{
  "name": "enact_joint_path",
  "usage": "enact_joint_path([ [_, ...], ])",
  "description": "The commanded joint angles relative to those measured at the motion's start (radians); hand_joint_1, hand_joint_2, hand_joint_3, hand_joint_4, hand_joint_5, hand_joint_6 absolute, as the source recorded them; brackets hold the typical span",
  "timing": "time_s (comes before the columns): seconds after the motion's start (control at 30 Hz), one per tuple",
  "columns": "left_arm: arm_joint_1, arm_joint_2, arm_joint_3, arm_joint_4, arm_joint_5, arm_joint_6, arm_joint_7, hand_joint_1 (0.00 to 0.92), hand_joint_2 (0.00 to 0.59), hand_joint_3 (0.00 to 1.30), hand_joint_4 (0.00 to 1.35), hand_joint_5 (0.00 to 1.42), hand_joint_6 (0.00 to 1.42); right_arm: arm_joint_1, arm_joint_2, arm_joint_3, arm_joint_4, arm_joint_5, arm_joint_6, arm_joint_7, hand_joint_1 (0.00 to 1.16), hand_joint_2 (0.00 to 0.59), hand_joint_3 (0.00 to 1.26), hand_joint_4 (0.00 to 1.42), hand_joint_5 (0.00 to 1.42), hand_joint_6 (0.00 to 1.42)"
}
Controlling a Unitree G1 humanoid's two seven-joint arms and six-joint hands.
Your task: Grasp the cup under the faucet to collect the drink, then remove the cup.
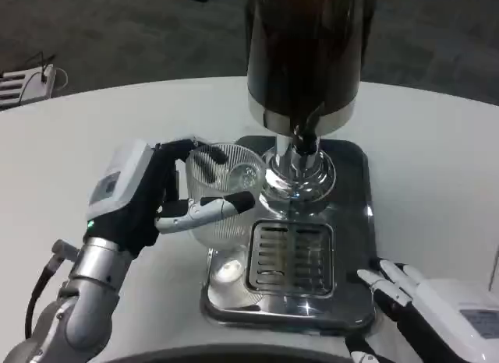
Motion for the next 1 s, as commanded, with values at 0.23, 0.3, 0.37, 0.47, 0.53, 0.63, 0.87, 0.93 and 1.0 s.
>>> enact_joint_path([
  [0.23,-0.060,-0.006,-0.051,0.013,-0.006,-0.022,-0.032,0.517,0.000,0.95,1.11,1.30,1.42,-0.019,-0.002,-0.011,0.029,0.019,-0.015,-0.028,0.26,0.517,0.11,0.00,0.00,0.06],
  [0.3,-0.079,-0.016,-0.074,0.023,0.000,-0.022,-0.055,0.517,0.000,0.95,1.11,1.30,1.42,-0.025,-0.004,-0.015,0.035,0.020,-0.015,-0.029,0.26,0.517,0.11,0.00,0.00,0.06],
  [0.37,-0.092,-0.024,-0.096,0.030,0.006,-0.025,-0.066,0.517,0.000,0.95,1.11,1.30,1.42,-0.029,-0.006,-0.018,0.038,0.022,-0.015,-0.030,0.26,0.517,0.11,0.00,0.00,0.06],
  [0.47,-0.100,-0.035,-0.132,0.038,0.018,-0.031,-0.079,0.517,0.000,0.95,1.11,1.30,1.42,-0.029,-0.008,-0.027,0.041,0.027,-0.014,-0.034,0.26,0.517,0.11,0.00,0.00,0.06],
  [0.53,-0.101,-0.037,-0.150,0.041,0.026,-0.032,-0.087,0.517,0.000,0.95,1.11,1.30,1.42,-0.026,-0.010,-0.036,0.041,0.033,-0.015,-0.036,0.26,0.517,0.11,0.00,0.00,0.06],
  [0.63,-0.103,-0.039,-0.173,0.048,0.043,-0.029,-0.091,0.517,0.000,0.95,1.11,1.30,1.42,-0.018,-0.014,-0.050,0.041,0.046,-0.017,-0.040,0.26,0.517,0.11,0.00,0.00,0.07],
  [0.87,-0.100,-0.046,-0.212,0.041,0.089,-0.018,-0.032,0.497,0.000,0.85,0.97,1.13,1.34,-0.008,-0.033,-0.084,0.046,0.086,-0.023,-0.051,0.26,0.517,0.11,0.00,0.00,0.08],
  [0.93,-0.097,-0.041,-0.221,0.037,0.099,0.001,-0.041,0.368,0.029,0.66,0.77,0.97,1.27,-0.001,-0.037,-0.089,0.046,0.095,-0.024,-0.056,0.26,0.517,0.11,0.00,0.00,0.08],
  [1.0,-0.096,-0.033,-0.231,0.035,0.105,0.021,-0.056,0.241,0.059,0.57,0.64,0.84,1.13,0.006,-0.041,-0.091,0.046,0.101,-0.024,-0.061,0.26,0.517,0.10,0.00,0.00,0.08],
])
